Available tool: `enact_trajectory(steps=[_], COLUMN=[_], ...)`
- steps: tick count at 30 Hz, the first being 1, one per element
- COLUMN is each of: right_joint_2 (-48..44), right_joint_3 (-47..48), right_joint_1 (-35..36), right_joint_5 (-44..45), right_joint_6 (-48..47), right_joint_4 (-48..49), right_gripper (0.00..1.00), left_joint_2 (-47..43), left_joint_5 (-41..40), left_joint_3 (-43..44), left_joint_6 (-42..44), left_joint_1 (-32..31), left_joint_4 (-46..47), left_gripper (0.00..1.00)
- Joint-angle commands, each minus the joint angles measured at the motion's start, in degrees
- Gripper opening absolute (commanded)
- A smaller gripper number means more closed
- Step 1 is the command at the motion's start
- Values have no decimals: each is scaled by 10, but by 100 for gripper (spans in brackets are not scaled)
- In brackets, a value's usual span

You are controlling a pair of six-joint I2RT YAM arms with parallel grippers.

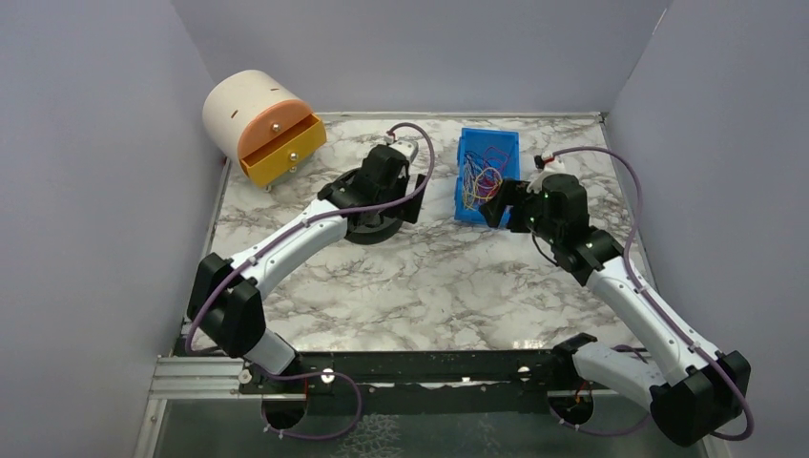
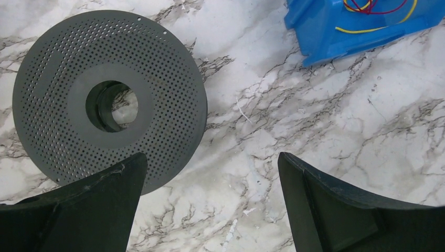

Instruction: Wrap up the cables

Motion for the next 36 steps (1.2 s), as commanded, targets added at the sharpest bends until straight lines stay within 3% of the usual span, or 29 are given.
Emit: enact_trajectory(steps=[1, 11, 20, 36], right_joint_2=[-9, -31, -60, -80], right_joint_3=[-24, -53, -60, -66], right_joint_1=[3, 3, 2, 3], right_joint_5=[-12, -9, -7, -16], right_joint_6=[6, 1, -9, -9], right_joint_4=[7, 11, 7, 10], right_gripper=[81, 81, 81, 81], left_joint_2=[57, 234, 311, 365], left_joint_5=[-27, -203, -341, -432], left_joint_3=[71, 204, 230, 231], left_joint_6=[17, 56, 54, 54], left_joint_1=[-9, -34, -53, -78], left_joint_4=[-45, -142, -154, -153], left_gripper=[96, 82, 76, 62])
